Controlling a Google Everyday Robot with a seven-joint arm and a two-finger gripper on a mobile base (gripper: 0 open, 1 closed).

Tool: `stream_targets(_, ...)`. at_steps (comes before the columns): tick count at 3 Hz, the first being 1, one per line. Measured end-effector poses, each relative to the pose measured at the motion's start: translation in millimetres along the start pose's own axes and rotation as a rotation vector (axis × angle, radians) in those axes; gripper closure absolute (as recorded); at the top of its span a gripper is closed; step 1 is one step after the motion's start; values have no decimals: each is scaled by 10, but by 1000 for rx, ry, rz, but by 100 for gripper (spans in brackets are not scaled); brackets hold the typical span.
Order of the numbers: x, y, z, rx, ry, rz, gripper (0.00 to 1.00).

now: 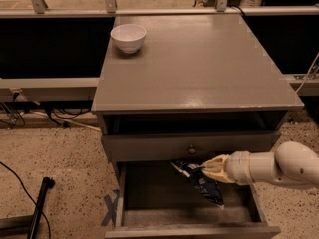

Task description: Place blue chip bag into middle drawer

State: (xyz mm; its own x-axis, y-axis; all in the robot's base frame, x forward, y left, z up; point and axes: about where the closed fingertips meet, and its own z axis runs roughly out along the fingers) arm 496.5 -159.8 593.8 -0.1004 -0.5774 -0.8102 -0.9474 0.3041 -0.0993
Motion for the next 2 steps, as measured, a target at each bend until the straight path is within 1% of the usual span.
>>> stream_targets(1, 260, 105, 110, -5, -73, -59, 100)
stream_targets(2, 467, 160, 249, -10, -101, -84, 100)
